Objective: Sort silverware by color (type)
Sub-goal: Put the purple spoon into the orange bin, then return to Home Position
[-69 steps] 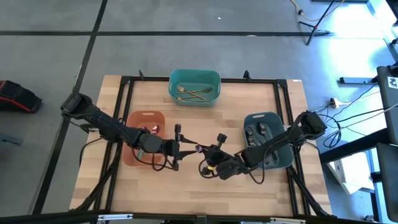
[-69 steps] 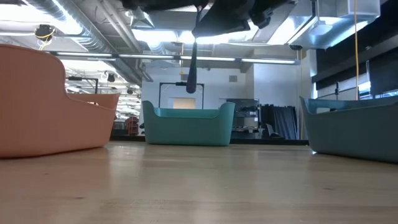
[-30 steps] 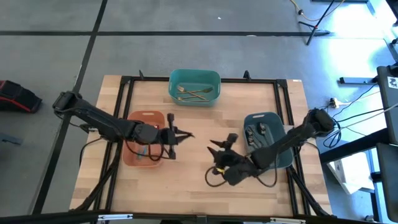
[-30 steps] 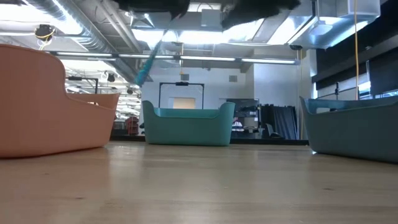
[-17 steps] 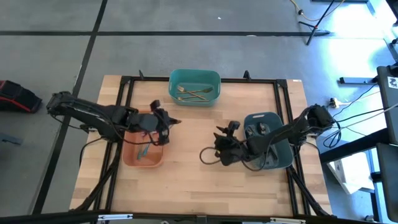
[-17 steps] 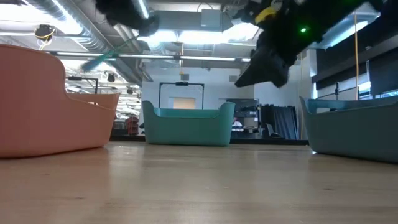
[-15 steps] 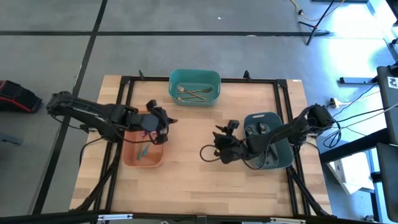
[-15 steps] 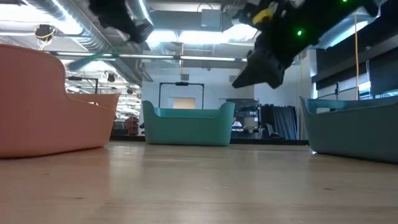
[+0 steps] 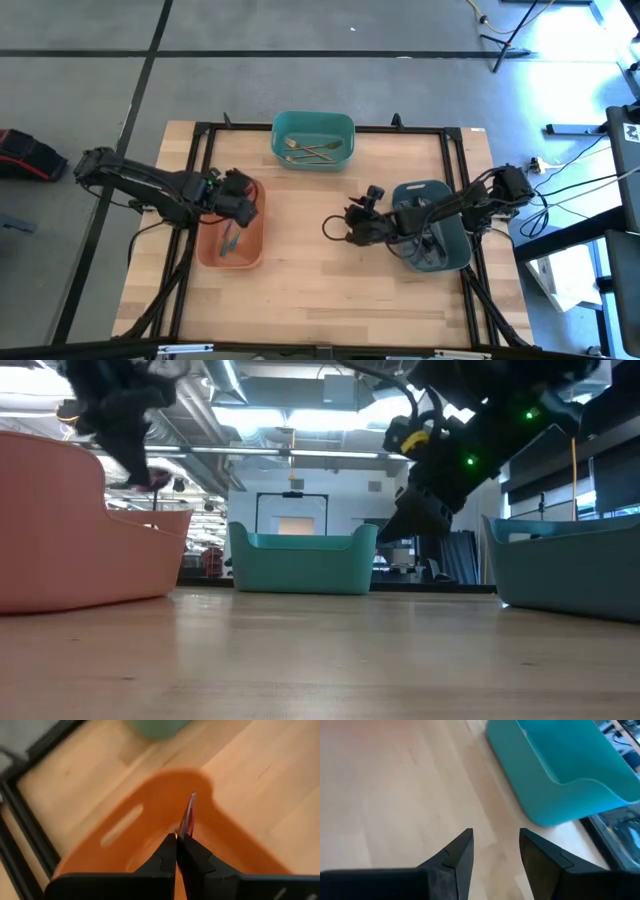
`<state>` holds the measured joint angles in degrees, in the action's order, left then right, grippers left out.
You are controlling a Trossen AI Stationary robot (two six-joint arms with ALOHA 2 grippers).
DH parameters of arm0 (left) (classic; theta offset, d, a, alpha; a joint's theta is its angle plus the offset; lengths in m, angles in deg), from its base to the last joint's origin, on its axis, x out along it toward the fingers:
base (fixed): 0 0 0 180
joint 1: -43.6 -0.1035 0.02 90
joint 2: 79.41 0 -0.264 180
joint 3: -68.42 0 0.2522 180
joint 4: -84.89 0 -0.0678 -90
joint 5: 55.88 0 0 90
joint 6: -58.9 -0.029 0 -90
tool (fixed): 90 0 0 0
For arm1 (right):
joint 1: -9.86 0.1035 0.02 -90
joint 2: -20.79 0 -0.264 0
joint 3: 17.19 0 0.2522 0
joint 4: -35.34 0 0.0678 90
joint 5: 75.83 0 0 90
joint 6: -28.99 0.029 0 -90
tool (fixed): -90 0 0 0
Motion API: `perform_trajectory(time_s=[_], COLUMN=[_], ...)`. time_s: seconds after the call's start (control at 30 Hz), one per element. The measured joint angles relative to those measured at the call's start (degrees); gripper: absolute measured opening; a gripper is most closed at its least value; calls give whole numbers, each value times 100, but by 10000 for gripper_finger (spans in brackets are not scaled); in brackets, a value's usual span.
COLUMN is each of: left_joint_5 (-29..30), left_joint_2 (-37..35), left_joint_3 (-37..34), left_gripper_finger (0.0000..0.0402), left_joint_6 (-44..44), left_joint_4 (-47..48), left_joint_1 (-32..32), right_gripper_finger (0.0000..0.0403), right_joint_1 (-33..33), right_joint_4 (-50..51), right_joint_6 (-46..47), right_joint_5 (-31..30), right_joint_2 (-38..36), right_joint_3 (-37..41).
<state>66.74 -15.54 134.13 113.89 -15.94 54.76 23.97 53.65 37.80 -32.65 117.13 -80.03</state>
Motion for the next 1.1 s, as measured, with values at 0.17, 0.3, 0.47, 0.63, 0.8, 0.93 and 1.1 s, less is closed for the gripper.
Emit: perform_trajectory(time_s=[0.17, 0.3, 0.47, 0.63, 0.8, 0.93, 1.1], left_joint_5=[-435, -773, -1248, -1505, -1609, -1866, -1905], left_joint_2=[0, 2, 2, 2, -13, -19, -20], left_joint_3=[-613, -1027, -1220, -1257, -1218, -1128, -823], left_gripper_finger=[5, 5, 15, 40, 76, 91, 93], left_joint_6=[805, 1352, 1699, 1853, 1878, 1881, 1709], left_joint_4=[-6, 0, -35, 97, 342, 668, 1009], left_joint_1=[41, 63, 63, 63, 63, 63, 63], right_gripper_finger=[150, 150, 150, 150, 150, 150, 150], right_joint_1=[11, 10, 10, 13, 15, 15, 15], right_joint_4=[-315, -637, -879, -960, -1107, -1110, -1117], right_joint_6=[7, 99, 116, 141, 140, 140, 125], right_joint_5=[335, 640, 671, 899, 1025, 1044, 1044], right_joint_2=[-2, -2, -2, -2, -2, -2, -2], right_joint_3=[247, 488, 662, 675, 675, 675, 675])
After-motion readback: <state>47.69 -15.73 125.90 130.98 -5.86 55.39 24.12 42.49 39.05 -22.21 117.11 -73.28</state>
